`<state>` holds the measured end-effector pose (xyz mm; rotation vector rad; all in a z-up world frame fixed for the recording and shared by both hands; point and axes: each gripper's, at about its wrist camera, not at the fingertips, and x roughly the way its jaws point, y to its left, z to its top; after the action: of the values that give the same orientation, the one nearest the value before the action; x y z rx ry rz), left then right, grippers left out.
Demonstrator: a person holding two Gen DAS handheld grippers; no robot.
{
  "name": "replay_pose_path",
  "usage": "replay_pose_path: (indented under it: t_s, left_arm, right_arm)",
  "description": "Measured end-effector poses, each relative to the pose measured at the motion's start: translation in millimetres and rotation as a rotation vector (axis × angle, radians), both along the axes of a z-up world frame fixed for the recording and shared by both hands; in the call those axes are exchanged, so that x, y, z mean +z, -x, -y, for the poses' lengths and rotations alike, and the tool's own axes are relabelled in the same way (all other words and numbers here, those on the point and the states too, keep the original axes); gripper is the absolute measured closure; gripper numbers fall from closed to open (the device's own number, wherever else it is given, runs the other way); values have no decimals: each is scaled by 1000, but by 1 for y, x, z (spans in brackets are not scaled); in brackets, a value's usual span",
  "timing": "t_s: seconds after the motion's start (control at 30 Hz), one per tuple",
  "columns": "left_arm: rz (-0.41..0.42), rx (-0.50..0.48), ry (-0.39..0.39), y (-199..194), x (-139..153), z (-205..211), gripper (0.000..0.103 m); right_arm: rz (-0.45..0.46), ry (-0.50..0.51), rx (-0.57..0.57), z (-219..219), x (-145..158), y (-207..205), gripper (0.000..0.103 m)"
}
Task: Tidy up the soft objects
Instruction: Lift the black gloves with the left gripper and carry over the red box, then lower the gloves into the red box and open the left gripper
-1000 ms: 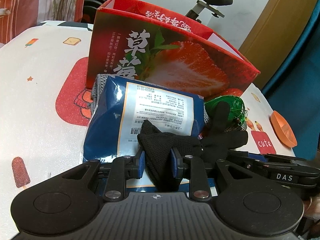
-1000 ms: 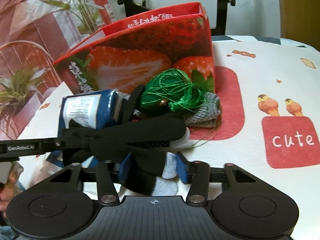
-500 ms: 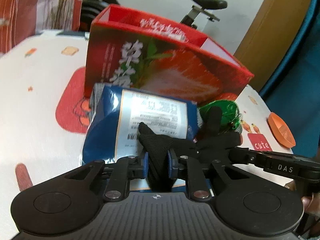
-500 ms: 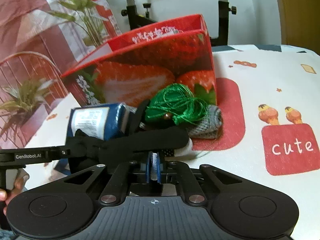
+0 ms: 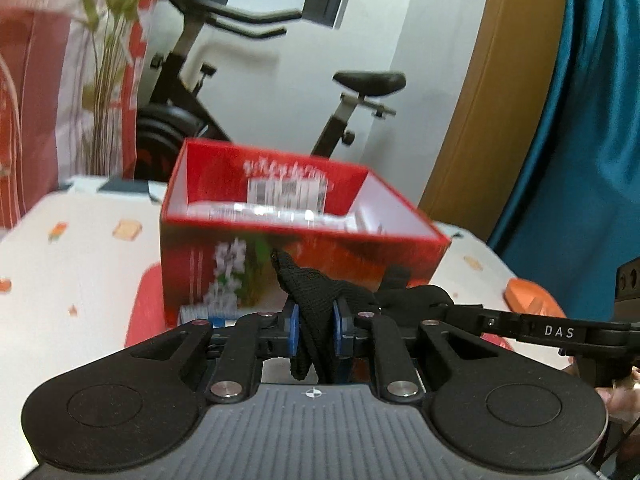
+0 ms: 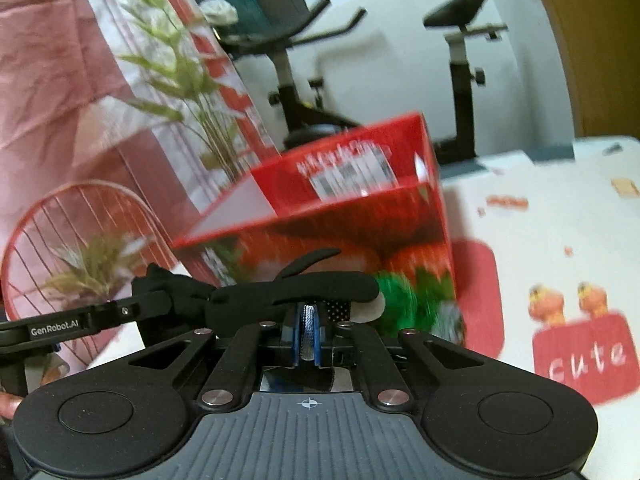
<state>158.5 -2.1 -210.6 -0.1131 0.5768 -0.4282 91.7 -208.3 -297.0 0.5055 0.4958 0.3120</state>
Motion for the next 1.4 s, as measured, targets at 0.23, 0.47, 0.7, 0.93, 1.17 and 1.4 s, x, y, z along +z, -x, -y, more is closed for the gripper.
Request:
replay_pose_path:
  t_s: [0.23,0.47,0.7,0.93,1.17,1.4]
  left_arm:
    - [88,-21,3,-4,29,3,86]
    - [106,-19,42,-29,51,-1,86]
    - [123,0,41,-60,64,-2,86]
    - [36,4,28,-105,60,0,86]
    - [-101,15,-35,-143,35,1,86]
    - [-142,30,-111,-155,27,-9,84]
  right_arm:
    - [101,28,2,5,37,-16,97]
    - [164,77,-2,4,69,-39,97]
    - [184,134,5,-2,88,-81,97]
    - [104,131,32,-11,75,-136,97]
    - [-48,77,50,-16,40,-174,97]
    - [-137,34,75,-21,22,-188,97]
